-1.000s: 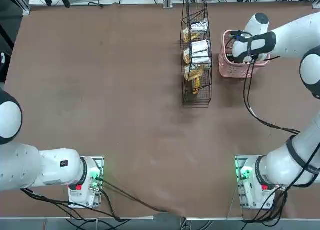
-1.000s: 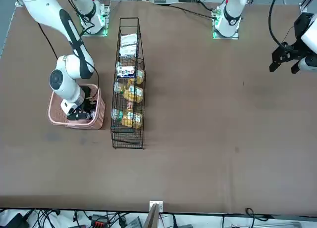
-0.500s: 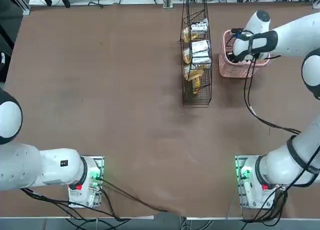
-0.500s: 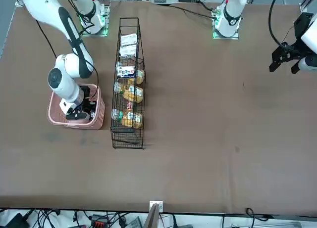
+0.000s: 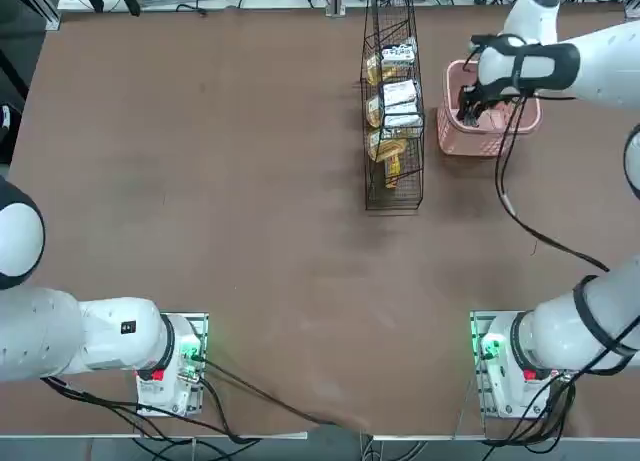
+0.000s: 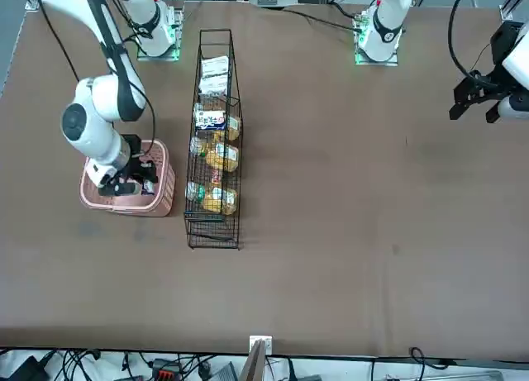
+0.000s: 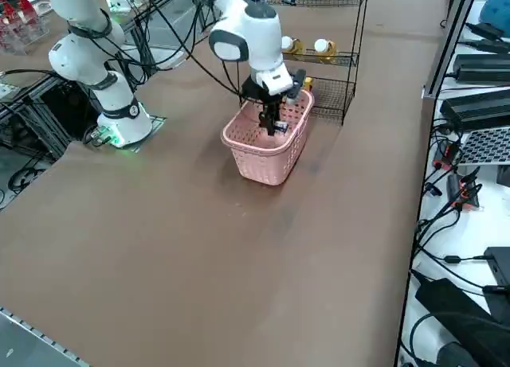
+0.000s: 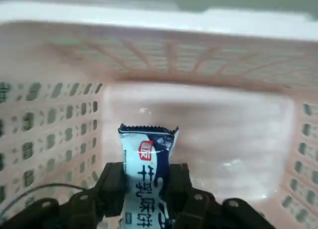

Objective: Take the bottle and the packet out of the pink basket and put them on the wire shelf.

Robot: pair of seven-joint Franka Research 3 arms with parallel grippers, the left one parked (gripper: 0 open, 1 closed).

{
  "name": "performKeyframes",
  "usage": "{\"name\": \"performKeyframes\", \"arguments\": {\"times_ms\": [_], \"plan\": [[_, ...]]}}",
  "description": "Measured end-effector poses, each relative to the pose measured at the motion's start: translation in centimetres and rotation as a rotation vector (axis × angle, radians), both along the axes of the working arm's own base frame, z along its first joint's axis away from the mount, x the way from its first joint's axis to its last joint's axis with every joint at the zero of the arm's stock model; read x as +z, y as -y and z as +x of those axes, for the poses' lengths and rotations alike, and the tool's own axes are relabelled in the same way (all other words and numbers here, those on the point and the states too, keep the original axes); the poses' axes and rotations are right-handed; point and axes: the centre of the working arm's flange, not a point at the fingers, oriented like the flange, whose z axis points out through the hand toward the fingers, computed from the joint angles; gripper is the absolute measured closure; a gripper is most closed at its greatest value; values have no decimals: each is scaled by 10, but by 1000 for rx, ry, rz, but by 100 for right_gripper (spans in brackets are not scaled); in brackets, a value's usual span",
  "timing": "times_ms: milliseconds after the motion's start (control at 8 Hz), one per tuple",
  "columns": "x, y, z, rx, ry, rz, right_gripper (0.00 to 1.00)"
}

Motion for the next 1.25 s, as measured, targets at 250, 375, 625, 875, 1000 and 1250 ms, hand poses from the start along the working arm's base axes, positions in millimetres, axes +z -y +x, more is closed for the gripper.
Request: {"name": "performKeyframes", "arguments": {"times_ms": [250,375,625,875,1000,1250], "plan": [[33,7,1,-6,-14,-2,55],[52,8,1,-5,-19,-3,55],[106,12,4,-5,-39,-4,55],[177,12,11,5,-53,-2,55],[209,9,13,15,-53,-1,55],[266,-6,17,59,-18,3,55]]}}
